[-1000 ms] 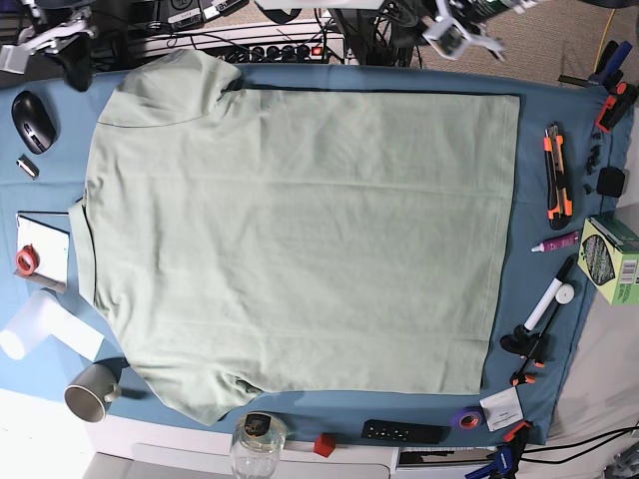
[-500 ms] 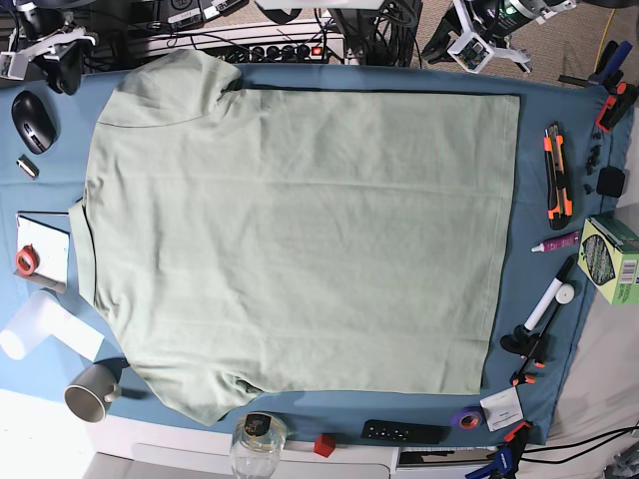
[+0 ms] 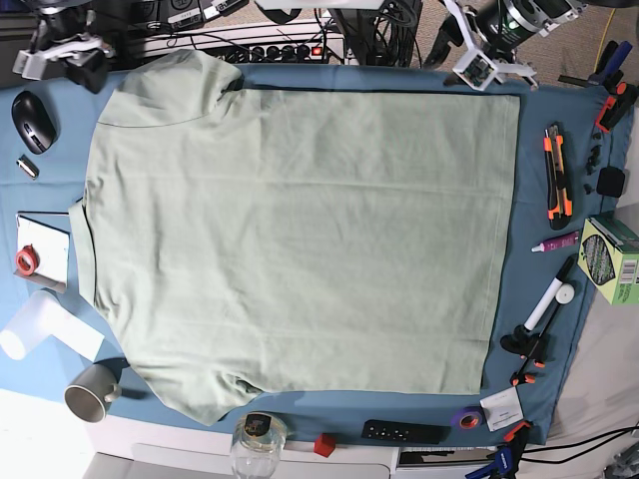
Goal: Fold the T-shirt properly
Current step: 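Move both grippers down to the shirt's shoulder corners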
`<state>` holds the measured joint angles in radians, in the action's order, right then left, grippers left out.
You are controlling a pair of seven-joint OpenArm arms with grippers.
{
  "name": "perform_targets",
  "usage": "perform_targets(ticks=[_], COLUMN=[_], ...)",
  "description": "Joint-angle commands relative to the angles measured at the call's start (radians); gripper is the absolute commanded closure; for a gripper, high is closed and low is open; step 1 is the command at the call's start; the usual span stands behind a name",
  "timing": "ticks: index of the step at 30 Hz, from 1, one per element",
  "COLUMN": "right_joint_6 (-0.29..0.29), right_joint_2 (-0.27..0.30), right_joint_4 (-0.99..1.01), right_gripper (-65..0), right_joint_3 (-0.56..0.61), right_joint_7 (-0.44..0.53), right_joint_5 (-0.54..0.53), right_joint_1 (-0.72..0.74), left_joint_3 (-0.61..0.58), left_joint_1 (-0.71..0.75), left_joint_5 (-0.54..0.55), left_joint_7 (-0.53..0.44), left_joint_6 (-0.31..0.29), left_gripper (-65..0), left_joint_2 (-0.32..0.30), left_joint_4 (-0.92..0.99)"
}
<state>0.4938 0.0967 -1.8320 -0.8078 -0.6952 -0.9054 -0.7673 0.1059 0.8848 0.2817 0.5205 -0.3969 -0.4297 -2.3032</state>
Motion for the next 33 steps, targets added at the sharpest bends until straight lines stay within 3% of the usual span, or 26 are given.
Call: perform_targets(ticks=[1, 9, 13, 20, 27, 29, 33], right_joint_6=[0.006, 0.011, 0.081, 0.086, 0.087, 0.087, 0.087], right_joint_2=[0.011, 0.012, 0.011, 0.011, 0.011, 0.011, 0.011], right_joint_4=[-0.002, 0.164, 0.221, 0.221, 0.221, 0.221, 0.221], right_gripper=[-28.8, -28.8, -28.8, -28.8, -28.6, -23.4, 0.0], right_joint_3=[0.004, 0.022, 0.025, 0.070, 0.082, 0.082, 0.082], right_joint_7=[0.021, 0.013, -0.032, -0.093, -0.177, -0.177, -0.181], right_joint_5=[-0.003, 0.016, -0.045, -0.048, -0.089, -0.089, -0.079], right_joint_1=[0.002, 0.098, 0.130, 0.130, 0.130, 0.130, 0.130], left_joint_3=[0.001, 0.002, 0.001, 0.002, 0.002, 0.002, 0.005], left_joint_1=[0.010, 0.010, 0.010, 0.010, -0.005, -0.016, -0.050], left_joint_5=[0.010, 0.007, 0.007, 0.007, -0.046, -0.043, -0.045], left_joint_7=[-0.019, -0.018, -0.018, -0.018, -0.005, 0.014, 0.056], left_joint_6=[-0.004, -0.003, -0.003, -0.003, 0.078, 0.122, 0.192], left_gripper=[-21.8, -21.8, -21.7, -21.7, -21.7, -21.7, -21.8], left_joint_2=[-0.006, -0.045, -0.051, -0.056, -0.055, -0.055, -0.055], left_joint_4=[-0.018, -0.018, -0.018, -0.018, -0.018, -0.018, -0.017])
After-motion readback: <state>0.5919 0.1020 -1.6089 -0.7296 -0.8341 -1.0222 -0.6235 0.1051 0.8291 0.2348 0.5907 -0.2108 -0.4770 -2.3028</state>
